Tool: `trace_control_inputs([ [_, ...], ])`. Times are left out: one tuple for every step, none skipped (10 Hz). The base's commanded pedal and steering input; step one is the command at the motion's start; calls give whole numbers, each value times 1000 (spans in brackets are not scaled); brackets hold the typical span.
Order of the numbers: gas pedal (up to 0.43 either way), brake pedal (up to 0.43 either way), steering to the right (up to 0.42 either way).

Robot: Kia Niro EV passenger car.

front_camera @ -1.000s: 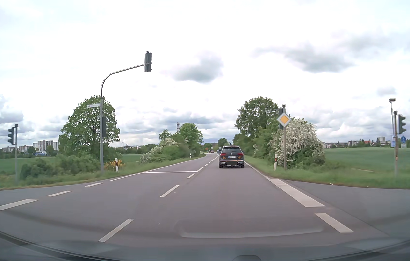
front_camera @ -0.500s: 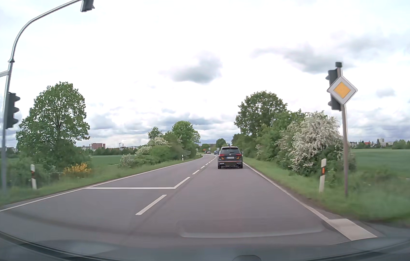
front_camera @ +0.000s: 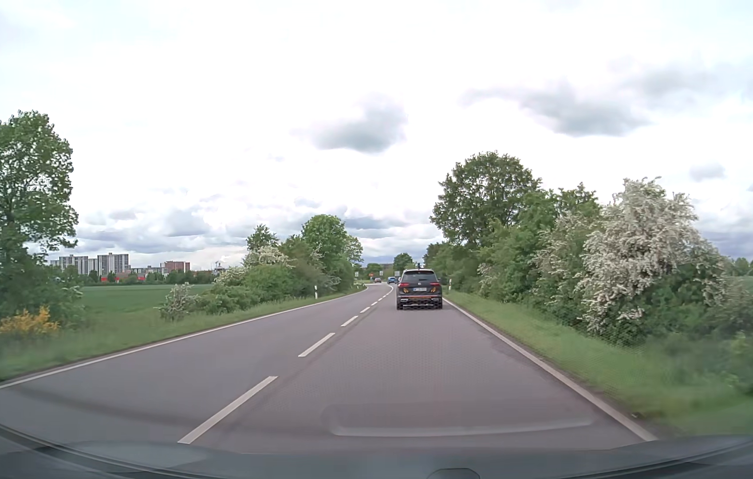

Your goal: Follow the waypoints while adhering to traffic rules and regulations

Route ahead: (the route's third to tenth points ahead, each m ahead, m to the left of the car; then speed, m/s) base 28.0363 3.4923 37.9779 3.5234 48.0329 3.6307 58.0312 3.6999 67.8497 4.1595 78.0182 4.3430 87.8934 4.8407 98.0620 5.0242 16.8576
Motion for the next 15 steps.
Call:
trace_control_inputs([
  [118, 0, -4],
  [118, 0, -4],
  [118, 0, -4],
  [118, 0, -4],
  [118, 0, -5],
  [118, 0, -5],
  [118, 0, -4],
  [118, 0, -5],
  [118, 0, -5],
  [118, 0, -5],
  [118, 0, -4],
  [118, 0, -4],
  [118, 0, -5],
  [118, 0, -4],
  [118, 0, -5],
])
